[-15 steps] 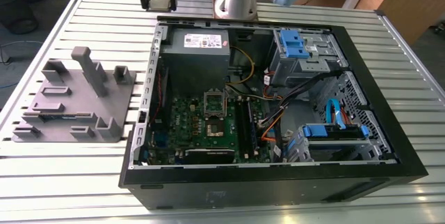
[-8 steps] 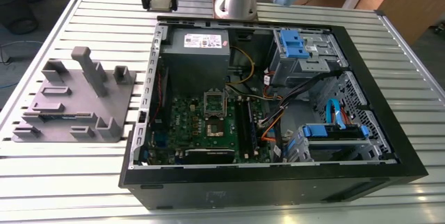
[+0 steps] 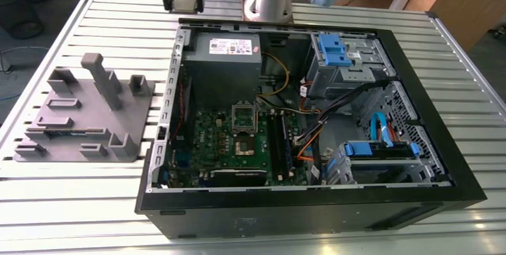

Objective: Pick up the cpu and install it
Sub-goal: 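Pick up the cpu and move it towards the insertion slot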

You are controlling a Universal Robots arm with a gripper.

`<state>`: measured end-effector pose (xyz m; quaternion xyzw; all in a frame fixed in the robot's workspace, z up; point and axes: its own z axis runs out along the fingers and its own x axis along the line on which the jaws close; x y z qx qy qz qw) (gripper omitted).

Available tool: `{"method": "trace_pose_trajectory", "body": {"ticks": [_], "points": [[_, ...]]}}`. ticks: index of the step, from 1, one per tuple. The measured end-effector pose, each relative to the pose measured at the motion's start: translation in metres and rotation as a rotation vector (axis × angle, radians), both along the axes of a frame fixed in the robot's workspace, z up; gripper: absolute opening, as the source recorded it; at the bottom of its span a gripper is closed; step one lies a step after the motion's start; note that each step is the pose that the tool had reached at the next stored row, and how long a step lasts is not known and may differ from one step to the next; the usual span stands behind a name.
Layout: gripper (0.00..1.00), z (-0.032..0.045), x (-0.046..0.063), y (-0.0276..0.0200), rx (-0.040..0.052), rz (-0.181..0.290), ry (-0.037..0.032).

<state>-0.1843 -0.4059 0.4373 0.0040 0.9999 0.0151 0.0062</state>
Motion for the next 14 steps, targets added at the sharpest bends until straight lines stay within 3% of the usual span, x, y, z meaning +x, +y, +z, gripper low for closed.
{"method": "trace_pose_trajectory", "body": {"ticks": [7, 14], "points": [[0.47, 0.0000, 0.006, 0.0000, 0.0000, 0.000, 0.0000], [0.47, -0.0001, 0.021, 0.0000, 0.0000, 0.000, 0.0000]]}}
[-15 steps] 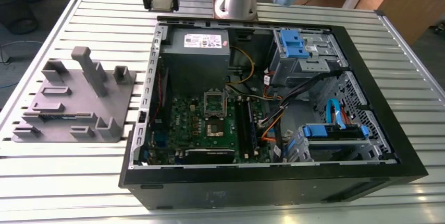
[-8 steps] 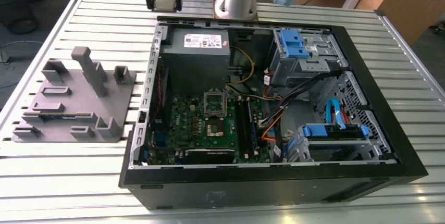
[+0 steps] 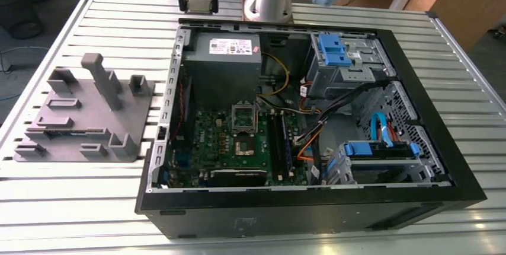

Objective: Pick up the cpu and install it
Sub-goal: 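Pick up the cpu and move it towards the insertion slot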

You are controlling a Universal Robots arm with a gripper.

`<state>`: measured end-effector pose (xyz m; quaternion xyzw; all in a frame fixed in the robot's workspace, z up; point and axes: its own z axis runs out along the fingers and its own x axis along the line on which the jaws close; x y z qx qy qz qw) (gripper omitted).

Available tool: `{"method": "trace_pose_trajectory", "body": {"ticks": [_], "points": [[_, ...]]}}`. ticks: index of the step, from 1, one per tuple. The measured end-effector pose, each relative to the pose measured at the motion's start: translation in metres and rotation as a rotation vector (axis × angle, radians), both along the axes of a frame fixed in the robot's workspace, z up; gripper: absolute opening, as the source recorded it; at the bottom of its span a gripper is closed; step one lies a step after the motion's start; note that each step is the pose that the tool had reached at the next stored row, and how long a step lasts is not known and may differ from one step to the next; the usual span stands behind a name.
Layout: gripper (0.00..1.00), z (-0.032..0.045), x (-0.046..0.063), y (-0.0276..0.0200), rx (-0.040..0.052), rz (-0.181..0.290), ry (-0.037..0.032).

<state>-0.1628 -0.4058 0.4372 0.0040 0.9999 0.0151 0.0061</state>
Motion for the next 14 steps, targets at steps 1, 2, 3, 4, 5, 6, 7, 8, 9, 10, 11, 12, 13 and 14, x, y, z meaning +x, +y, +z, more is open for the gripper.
{"method": "trace_pose_trajectory", "body": {"ticks": [1, 2, 3, 4, 5, 6, 7, 8, 9, 10, 11, 12, 13, 14], "points": [[0.47, 0.0000, 0.003, 0.0000, 0.0000, 0.000, 0.0000], [0.47, -0.0001, 0.006, 0.0000, 0.0000, 0.000, 0.0000], [0.47, -0.0001, 0.009, 0.0000, 0.0000, 0.000, 0.0000], [0.47, -0.0001, 0.012, 0.0000, 0.0000, 0.000, 0.0000], [0.47, -0.0001, 0.015, 0.0000, 0.0000, 0.000, 0.0001], [0.47, -0.0001, 0.018, 0.0000, 0.0000, 0.000, 0.0001], [0.47, -0.0002, 0.022, 0.0000, -0.0001, 0.000, 0.0001], [0.47, -0.0002, 0.025, 0.0000, 0.0000, 0.000, 0.0001], [0.47, -0.0003, 0.028, 0.0000, 0.0000, 0.000, 0.0001], [0.47, -0.0003, 0.031, 0.0000, 0.0000, 0.000, 0.0002], [0.47, -0.0003, 0.035, 0.0000, 0.0000, 0.000, 0.0002], [0.47, -0.0003, 0.038, 0.0000, 0.0000, 0.000, 0.0002], [0.47, -0.0004, 0.042, 0.0000, 0.0001, 0.000, 0.0003], [0.47, -0.0004, 0.045, 0.0000, 0.0000, 0.000, 0.0003]]}}
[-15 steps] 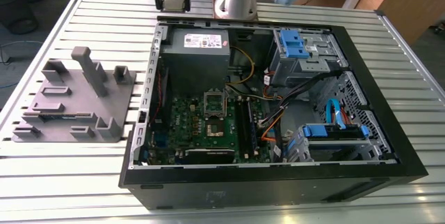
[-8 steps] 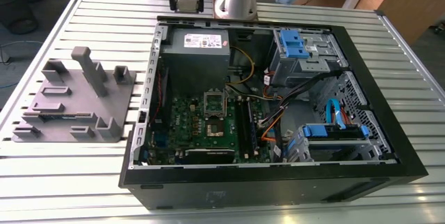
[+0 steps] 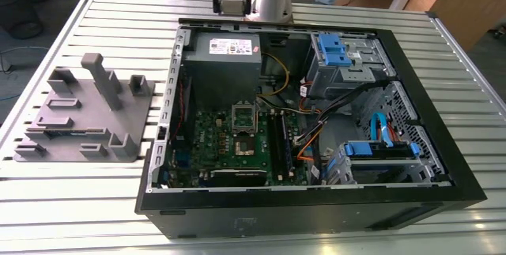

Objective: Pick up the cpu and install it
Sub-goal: 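Pick up the cpu and move it towards the insertion slot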

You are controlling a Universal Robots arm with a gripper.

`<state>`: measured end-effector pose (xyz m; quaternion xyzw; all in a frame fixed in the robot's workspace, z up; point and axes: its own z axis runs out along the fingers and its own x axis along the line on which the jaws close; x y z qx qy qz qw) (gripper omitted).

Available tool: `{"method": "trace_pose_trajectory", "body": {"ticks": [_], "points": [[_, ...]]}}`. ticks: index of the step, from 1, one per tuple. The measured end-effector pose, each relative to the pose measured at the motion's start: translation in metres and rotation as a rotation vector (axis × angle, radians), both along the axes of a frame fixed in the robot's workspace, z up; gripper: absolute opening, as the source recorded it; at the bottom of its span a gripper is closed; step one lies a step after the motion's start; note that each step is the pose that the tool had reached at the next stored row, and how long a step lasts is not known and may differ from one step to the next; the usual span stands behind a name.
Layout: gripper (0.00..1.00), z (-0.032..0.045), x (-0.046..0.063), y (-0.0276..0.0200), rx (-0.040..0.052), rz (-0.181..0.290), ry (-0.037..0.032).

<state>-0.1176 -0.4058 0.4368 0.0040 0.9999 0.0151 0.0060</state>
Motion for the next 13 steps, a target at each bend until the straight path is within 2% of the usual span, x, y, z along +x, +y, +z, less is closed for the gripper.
{"method": "trace_pose_trajectory", "body": {"ticks": [5, 13], "points": [[0.47, -0.0001, 0.013, 0.0000, 0.0000, 0.000, 0.0000], [0.47, -0.0003, 0.014, 0.0000, 0.0000, 0.000, 0.0000]]}}
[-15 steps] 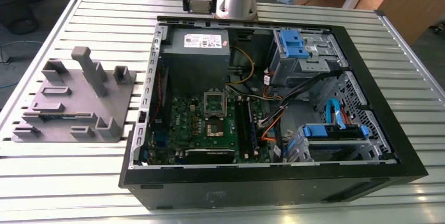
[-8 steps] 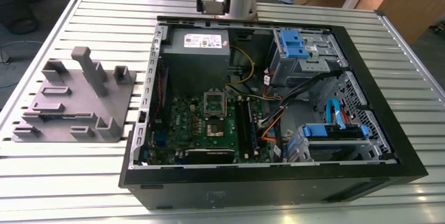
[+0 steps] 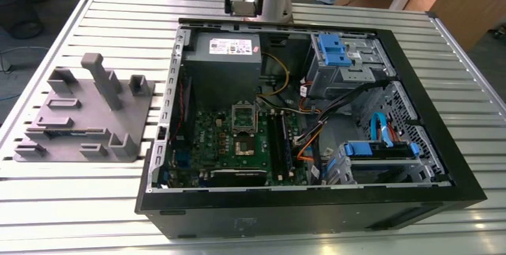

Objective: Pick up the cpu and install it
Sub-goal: 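Pick up the cpu and move it towards the insertion slot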

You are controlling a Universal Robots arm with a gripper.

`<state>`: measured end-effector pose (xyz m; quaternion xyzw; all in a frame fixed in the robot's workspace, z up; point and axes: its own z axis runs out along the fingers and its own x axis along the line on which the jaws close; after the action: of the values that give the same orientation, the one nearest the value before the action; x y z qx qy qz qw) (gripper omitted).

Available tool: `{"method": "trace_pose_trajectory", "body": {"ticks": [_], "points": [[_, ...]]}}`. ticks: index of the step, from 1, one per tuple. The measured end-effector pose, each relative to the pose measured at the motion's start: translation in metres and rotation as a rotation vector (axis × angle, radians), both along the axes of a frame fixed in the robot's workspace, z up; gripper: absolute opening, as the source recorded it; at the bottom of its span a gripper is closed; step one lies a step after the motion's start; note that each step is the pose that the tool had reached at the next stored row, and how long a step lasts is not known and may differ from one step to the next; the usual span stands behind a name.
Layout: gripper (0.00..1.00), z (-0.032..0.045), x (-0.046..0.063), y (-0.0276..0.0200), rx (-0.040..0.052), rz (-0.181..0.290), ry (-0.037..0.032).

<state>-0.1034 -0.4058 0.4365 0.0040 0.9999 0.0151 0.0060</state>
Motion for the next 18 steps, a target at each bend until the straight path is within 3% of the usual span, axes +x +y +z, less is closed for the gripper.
{"method": "trace_pose_trajectory", "body": {"ticks": [7, 18], "points": [[0.47, -0.0040, 0.000, -0.0028, 0.0000, 0.000, 0.0000], [0.47, -0.0146, 0.000, -0.0131, -0.0001, 0.000, 0.0001]]}}
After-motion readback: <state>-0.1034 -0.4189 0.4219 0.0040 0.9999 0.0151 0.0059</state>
